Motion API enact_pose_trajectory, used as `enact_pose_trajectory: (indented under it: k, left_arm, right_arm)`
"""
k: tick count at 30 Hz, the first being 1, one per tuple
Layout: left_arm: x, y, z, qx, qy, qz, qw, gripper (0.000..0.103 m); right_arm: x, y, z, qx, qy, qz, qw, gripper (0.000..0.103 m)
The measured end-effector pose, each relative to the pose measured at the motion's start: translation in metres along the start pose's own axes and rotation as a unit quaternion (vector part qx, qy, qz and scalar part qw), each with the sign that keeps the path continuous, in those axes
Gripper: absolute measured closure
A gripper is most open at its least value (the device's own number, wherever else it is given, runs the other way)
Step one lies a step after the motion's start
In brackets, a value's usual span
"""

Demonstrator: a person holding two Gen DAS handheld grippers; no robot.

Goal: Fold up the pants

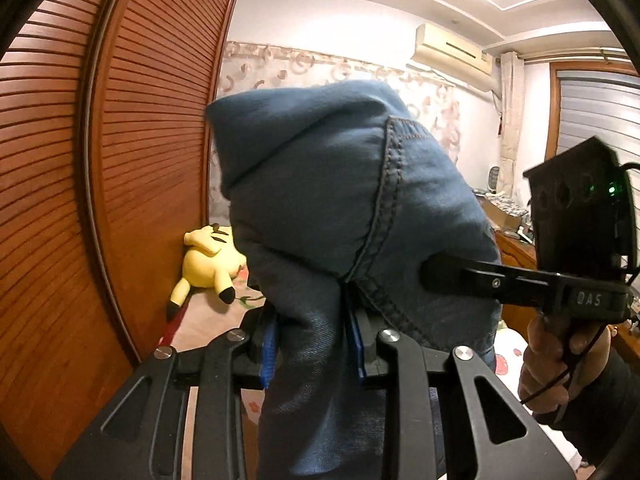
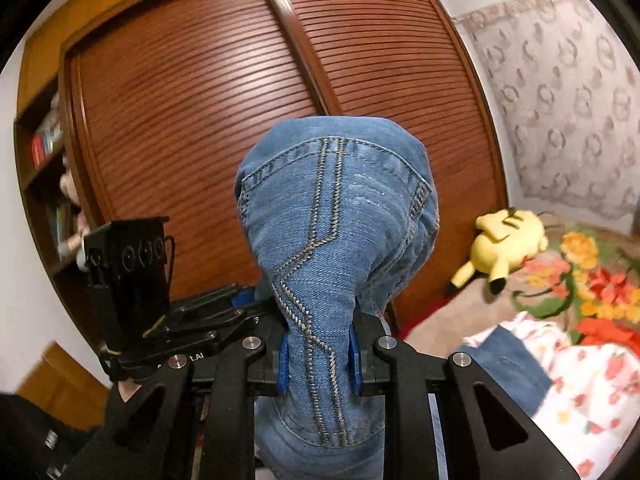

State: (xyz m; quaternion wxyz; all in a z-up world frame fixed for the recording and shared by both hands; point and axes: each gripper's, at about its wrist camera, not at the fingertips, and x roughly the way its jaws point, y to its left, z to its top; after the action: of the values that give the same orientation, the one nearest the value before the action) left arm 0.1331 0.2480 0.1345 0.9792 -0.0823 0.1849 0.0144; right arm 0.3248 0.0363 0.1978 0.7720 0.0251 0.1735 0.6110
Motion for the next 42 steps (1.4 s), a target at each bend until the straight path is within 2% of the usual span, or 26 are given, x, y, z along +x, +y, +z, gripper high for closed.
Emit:
enact_pose_trajectory:
  k: [2,5,7,9,11,13,14,16,17,19,22,23,24,26,29,31,34,38,42]
  left_arm:
    - [0.02,-0.002,-0.004,0.006,0.015,0.007,0.9998,0.073]
    - [0.075,0.003,-0.013,0.018,0.071,0.018,0.9971,0.073]
    - [0.126,0.007,-0.038,0.023,0.13,0.025,0.991,0.073]
    - [0.156,0.011,-0.057,0.021,0.165,0.025,0.9858,0.073]
    - [0.175,0.016,-0.07,0.022,0.186,0.024,0.982,0.073]
    - [0.179,0.021,-0.073,0.02,0.19,0.022,0.9814,0.073]
    - [0.18,0.024,-0.072,0.018,0.19,0.022,0.9813,0.073]
    - [0.175,0.021,-0.07,0.015,0.189,0.021,0.9817,0.073]
    - [0.172,0.016,-0.069,0.014,0.188,0.02,0.9819,0.067]
    - [0.168,0.015,-0.066,0.014,0.183,0.016,0.9828,0.05]
    - [0.16,-0.001,-0.072,0.018,0.176,0.009,0.9843,0.05]
    - [0.161,-0.003,-0.072,0.018,0.174,0.008,0.9845,0.05]
    - [0.158,-0.007,-0.077,0.019,0.171,0.008,0.985,0.05]
    - [0.154,-0.01,-0.08,0.02,0.169,0.009,0.9854,0.05]
    - [0.151,-0.016,-0.091,0.026,0.176,0.013,0.984,0.05]
    - [0.153,-0.014,-0.098,0.022,0.184,0.017,0.9825,0.049]
    - [0.155,-0.012,-0.11,0.015,0.198,0.025,0.9797,0.05]
    - [0.154,-0.011,-0.117,0.011,0.202,0.028,0.979,0.05]
    - [0.151,-0.014,-0.114,0.007,0.198,0.028,0.9798,0.049]
  right_arm:
    - [0.012,-0.03,-0.016,0.029,-0.005,0.002,1.0,0.079]
    - [0.029,-0.075,-0.047,0.067,0.017,-0.037,0.997,0.075]
    - [0.047,-0.109,-0.072,0.096,0.06,-0.079,0.99,0.071]
    - [0.062,-0.138,-0.1,0.104,0.112,-0.137,0.979,0.071]
    - [0.062,-0.158,-0.119,0.094,0.131,-0.188,0.969,0.067]
    - [0.053,-0.175,-0.125,0.109,0.144,-0.204,0.962,0.063]
    - [0.048,-0.183,-0.126,0.12,0.152,-0.199,0.961,0.057]
    - [0.039,-0.19,-0.123,0.114,0.159,-0.201,0.96,0.052]
    - [0.037,-0.191,-0.119,0.108,0.165,-0.205,0.959,0.051]
    - [0.032,-0.192,-0.11,0.095,0.173,-0.211,0.957,0.051]
    - [0.03,-0.176,-0.092,0.054,0.162,-0.245,0.954,0.051]
    - [0.024,-0.172,-0.086,0.04,0.147,-0.252,0.956,0.051]
    - [0.018,-0.154,-0.081,0.029,0.13,-0.249,0.959,0.051]
    - [0.012,-0.144,-0.076,0.011,0.105,-0.226,0.968,0.051]
    - [0.022,-0.132,-0.067,-0.024,0.095,-0.211,0.973,0.051]
    - [0.037,-0.136,-0.067,-0.033,0.102,-0.209,0.972,0.051]
    - [0.061,-0.165,-0.078,-0.021,0.128,-0.22,0.967,0.051]
    - [0.082,-0.184,-0.084,-0.003,0.163,-0.227,0.96,0.051]
    - [0.077,-0.183,-0.081,0.009,0.147,-0.225,0.963,0.051]
